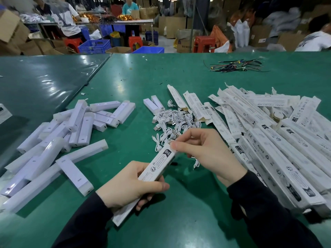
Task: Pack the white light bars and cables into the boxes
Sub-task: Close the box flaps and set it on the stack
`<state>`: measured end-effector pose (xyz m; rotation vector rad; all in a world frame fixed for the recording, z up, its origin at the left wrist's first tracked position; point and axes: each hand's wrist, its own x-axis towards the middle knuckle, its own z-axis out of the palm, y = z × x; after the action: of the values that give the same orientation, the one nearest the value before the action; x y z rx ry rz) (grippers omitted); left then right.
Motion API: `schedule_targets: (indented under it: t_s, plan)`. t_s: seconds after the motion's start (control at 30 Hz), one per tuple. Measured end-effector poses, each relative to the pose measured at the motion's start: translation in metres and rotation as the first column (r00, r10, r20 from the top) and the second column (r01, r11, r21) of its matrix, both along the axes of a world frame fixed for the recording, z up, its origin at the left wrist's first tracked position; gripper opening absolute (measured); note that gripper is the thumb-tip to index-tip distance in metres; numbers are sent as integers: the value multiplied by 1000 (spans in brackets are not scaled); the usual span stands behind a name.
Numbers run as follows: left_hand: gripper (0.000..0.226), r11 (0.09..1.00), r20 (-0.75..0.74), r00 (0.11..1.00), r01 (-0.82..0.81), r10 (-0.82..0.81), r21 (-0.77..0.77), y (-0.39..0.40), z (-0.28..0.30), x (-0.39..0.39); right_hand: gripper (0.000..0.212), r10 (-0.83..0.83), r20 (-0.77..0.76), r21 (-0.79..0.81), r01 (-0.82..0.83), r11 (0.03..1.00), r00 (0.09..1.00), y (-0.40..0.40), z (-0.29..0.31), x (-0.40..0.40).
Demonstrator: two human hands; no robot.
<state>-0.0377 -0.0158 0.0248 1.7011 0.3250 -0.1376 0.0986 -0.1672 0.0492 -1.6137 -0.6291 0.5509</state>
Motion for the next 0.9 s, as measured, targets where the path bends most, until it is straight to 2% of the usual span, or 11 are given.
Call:
schedule_targets:
  t_s: [0.17, 0.33, 0.47, 0.63, 0.7, 0.8, 0.9]
  plan:
    - [28, 1000, 2, 1000, 11, -11, 19, -1, 0, 0, 8, 23, 11, -23, -23, 999, 1000, 0, -1, 0]
    - [29, 999, 23, 999, -26, 27, -24, -5, -1, 2, 3, -137, 33, 24, 136, 990, 990, 2, -3, -3]
    - [33, 999, 48, 998, -40, 41, -31, -6, -1, 2, 5, -112, 17, 48, 111, 993, 994, 2, -1, -4]
    - [24, 999, 61, 997, -38, 40, -37, -6, -1, 2, 8, -7, -24, 14, 7, 1000, 1000, 2, 1, -3]
    - [18, 996, 66, 996, -57, 62, -69, -7, -1, 3, 8, -81, -20, 28, 81, 996, 997, 2, -1, -1]
    - [17, 993, 83, 994, -64, 72, -97, -6, 0, 3, 19, -225, -20, 77, 226, 971, 974, 2, -4, 4]
    - [19, 992, 89, 993, -67, 76, -103, -6, 0, 2, 21, -180, 34, 83, 176, 981, 983, 1, -4, 4]
